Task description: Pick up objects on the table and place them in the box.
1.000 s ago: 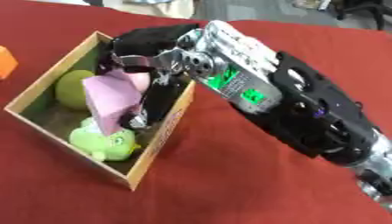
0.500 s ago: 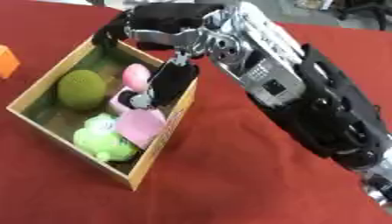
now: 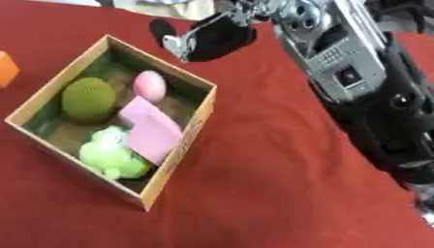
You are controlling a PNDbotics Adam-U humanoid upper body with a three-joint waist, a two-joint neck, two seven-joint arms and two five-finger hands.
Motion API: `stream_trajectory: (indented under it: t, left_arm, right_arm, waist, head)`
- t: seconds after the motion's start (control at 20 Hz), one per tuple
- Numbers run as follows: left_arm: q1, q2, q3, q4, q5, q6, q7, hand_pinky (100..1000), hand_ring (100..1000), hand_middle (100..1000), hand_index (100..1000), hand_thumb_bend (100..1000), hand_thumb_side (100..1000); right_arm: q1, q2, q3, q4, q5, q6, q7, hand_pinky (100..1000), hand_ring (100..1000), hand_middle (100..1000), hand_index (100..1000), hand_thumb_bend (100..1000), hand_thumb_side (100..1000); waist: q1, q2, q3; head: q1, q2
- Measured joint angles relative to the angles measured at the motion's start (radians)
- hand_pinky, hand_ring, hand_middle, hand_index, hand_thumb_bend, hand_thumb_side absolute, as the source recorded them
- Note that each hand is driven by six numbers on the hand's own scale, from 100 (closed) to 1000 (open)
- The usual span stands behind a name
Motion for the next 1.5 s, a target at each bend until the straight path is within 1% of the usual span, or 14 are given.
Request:
stream_trajectory:
  t: [0.15,0.35,0.5,0.7,0.8,0.85,0.9,1.0,1.2,1.25,1.4,1.45,1.5]
  left_arm:
    - [0.000,0.000,0.000,0.000,-0.004,-0.001,0.006,825,744,714,860,522,843]
    - [0.000,0.000,0.000,0.000,-0.009,0.000,0.012,825,745,714,861,522,843]
    - [0.000,0.000,0.000,0.000,-0.011,-0.001,0.014,825,745,715,861,522,844]
    - [0.002,0.000,0.000,0.000,-0.012,-0.001,0.014,825,746,716,862,523,843]
    - [0.004,0.000,0.000,0.000,-0.012,-0.001,0.014,826,747,718,863,523,842]
    - [0.004,0.000,0.000,0.000,-0.012,-0.001,0.014,827,748,719,865,532,850]
    - [0.004,0.000,0.000,0.000,-0.013,0.000,0.014,828,749,721,866,524,840]
    - [0.003,0.000,0.000,0.000,-0.016,0.002,0.010,832,754,728,872,528,832]
    - [-0.002,0.013,-0.005,0.000,-0.031,0.012,-0.018,846,770,744,889,530,773]
    - [-0.005,0.020,-0.008,0.000,-0.038,0.016,-0.032,854,781,754,898,520,743]
    - [-0.017,0.044,-0.025,0.000,-0.065,0.026,-0.093,869,800,772,913,517,683]
    - [-0.022,0.051,-0.031,0.000,-0.073,0.028,-0.118,883,817,789,919,524,644]
    - [-0.027,0.060,-0.038,0.000,-0.080,0.030,-0.145,888,823,795,921,528,628]
  right_arm:
    - [0.063,-0.040,-0.058,-0.002,-0.062,0.004,-0.159,818,800,725,857,100,349]
    - [0.154,-0.085,-0.122,-0.003,-0.151,-0.027,-0.363,813,790,713,845,100,359]
    - [0.209,-0.099,-0.156,-0.003,-0.198,-0.064,-0.484,815,788,709,840,100,359]
    - [0.278,-0.099,-0.195,-0.003,-0.238,-0.113,-0.604,812,783,702,832,100,375]
    - [0.312,-0.099,-0.209,-0.003,-0.247,-0.128,-0.644,812,783,702,832,100,379]
    - [0.327,-0.099,-0.215,-0.003,-0.250,-0.133,-0.660,811,782,702,832,100,398]
    - [0.339,-0.099,-0.221,-0.003,-0.250,-0.137,-0.672,811,782,701,831,100,375]
    - [0.364,-0.099,-0.233,-0.003,-0.250,-0.142,-0.693,811,781,700,831,100,375]
    - [0.409,-0.099,-0.251,-0.003,-0.249,-0.145,-0.720,811,780,699,830,100,384]
    - [0.419,-0.099,-0.254,-0.003,-0.249,-0.144,-0.725,810,779,698,830,100,388]
    - [0.437,-0.099,-0.260,-0.003,-0.249,-0.140,-0.737,810,778,697,829,100,396]
    - [0.439,-0.099,-0.263,-0.003,-0.249,-0.139,-0.738,810,778,697,829,100,403]
    - [0.441,-0.099,-0.263,-0.003,-0.249,-0.138,-0.739,810,778,697,829,100,405]
  waist:
    - [0.000,0.000,-0.002]
    - [0.000,0.000,-0.008]
    - [0.000,0.000,-0.013]
    - [0.002,0.000,-0.018]
    - [0.005,0.000,-0.021]
    - [0.007,0.000,-0.021]
    - [0.007,0.000,-0.023]
    - [0.007,0.000,-0.026]
    - [0.013,-0.001,-0.026]
    - [0.014,-0.001,-0.026]
    - [0.017,-0.006,-0.027]
    - [0.019,-0.007,-0.027]
    - [0.020,-0.008,-0.027]
  head:
    - [0.015,0.000]
    - [0.053,0.000]
    - [0.079,-0.001]
    - [0.091,-0.001]
    - [0.096,0.000]
    - [0.097,0.000]
    - [0.099,0.001]
    - [0.104,0.007]
    - [0.113,0.008]
    - [0.117,0.008]
    - [0.135,0.011]
    - [0.141,0.013]
    - [0.147,0.015]
